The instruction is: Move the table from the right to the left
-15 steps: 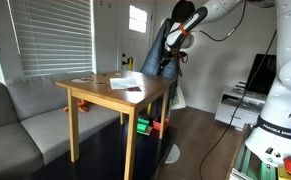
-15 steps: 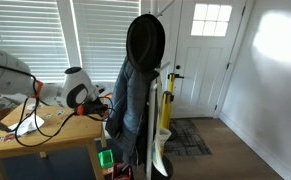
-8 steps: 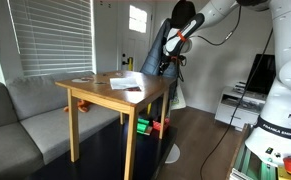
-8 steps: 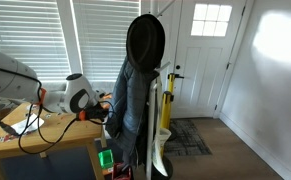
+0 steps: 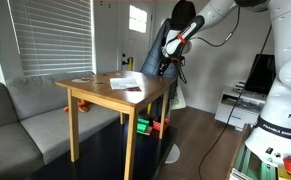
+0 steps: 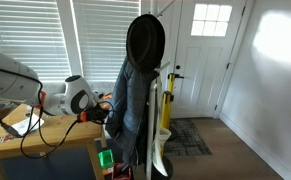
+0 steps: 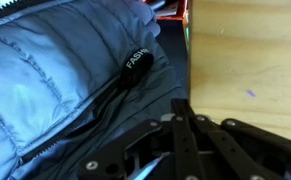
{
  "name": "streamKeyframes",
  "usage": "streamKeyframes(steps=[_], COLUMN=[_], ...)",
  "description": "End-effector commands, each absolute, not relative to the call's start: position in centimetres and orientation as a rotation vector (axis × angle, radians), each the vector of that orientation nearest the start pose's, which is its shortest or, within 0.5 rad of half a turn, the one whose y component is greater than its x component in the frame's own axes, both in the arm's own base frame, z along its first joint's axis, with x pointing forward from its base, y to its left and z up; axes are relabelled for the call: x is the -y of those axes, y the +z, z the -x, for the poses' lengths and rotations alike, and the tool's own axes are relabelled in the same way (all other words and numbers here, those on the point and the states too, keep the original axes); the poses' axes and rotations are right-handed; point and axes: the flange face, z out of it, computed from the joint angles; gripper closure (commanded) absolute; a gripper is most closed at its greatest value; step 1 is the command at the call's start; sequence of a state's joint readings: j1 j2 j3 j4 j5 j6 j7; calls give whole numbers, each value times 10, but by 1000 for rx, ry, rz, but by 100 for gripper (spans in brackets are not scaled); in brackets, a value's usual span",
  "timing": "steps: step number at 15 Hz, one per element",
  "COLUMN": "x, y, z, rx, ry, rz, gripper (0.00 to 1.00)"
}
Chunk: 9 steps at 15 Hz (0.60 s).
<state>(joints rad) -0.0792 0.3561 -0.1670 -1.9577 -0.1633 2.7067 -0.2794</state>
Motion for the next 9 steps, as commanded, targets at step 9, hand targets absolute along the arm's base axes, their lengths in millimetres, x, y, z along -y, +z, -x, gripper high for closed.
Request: streamKeyframes(steps=[9], x=[147], y=[330], z=[-629], rx=[444], ry=[-558], rz=[3200], gripper=[100])
